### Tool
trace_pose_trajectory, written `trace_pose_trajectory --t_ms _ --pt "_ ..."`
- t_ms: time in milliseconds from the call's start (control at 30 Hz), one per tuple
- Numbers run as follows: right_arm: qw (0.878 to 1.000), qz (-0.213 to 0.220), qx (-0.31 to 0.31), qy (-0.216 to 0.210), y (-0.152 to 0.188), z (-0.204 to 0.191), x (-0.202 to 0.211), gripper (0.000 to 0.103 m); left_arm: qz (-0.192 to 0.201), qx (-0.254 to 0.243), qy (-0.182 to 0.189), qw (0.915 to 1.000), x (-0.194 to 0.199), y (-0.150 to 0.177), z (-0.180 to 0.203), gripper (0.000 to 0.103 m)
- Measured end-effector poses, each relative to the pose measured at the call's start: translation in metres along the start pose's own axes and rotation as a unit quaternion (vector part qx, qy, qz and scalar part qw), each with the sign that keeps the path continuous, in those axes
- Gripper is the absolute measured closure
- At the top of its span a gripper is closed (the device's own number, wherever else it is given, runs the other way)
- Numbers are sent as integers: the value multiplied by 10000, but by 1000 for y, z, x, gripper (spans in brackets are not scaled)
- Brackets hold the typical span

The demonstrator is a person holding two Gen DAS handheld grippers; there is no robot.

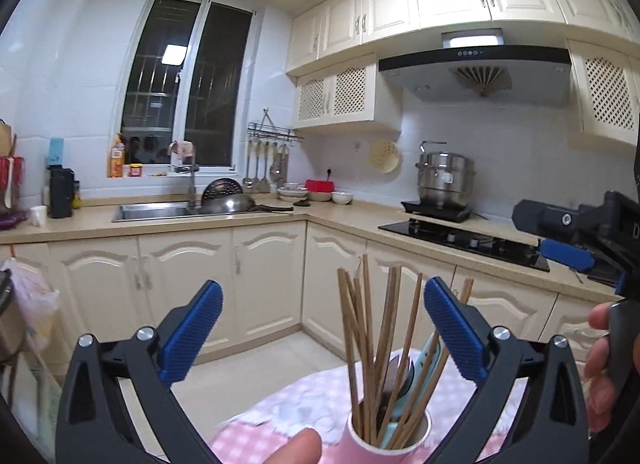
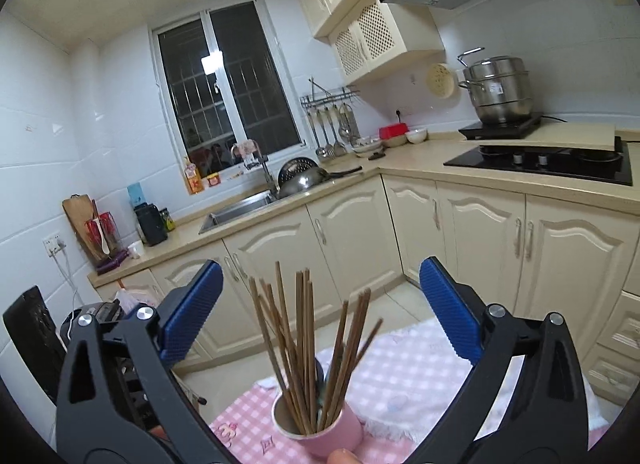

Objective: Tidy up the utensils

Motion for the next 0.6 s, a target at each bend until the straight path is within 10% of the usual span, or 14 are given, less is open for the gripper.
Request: trace_pose_trajectory --t_ms 600 --pt "9972 -577 444 194 25 -25 88 6 -457 -195 -617 9969 105 -31 -10 4"
Point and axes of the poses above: each gripper's, at about its wrist camera, not at the fingertips, and x roughly against the way its jaws point, z to its right, y to its underside, the point moved 7 cm from there along -x, roughly the way its jaws point, and after that the axes turned 14 degrees about z, right-handed, at the moved point
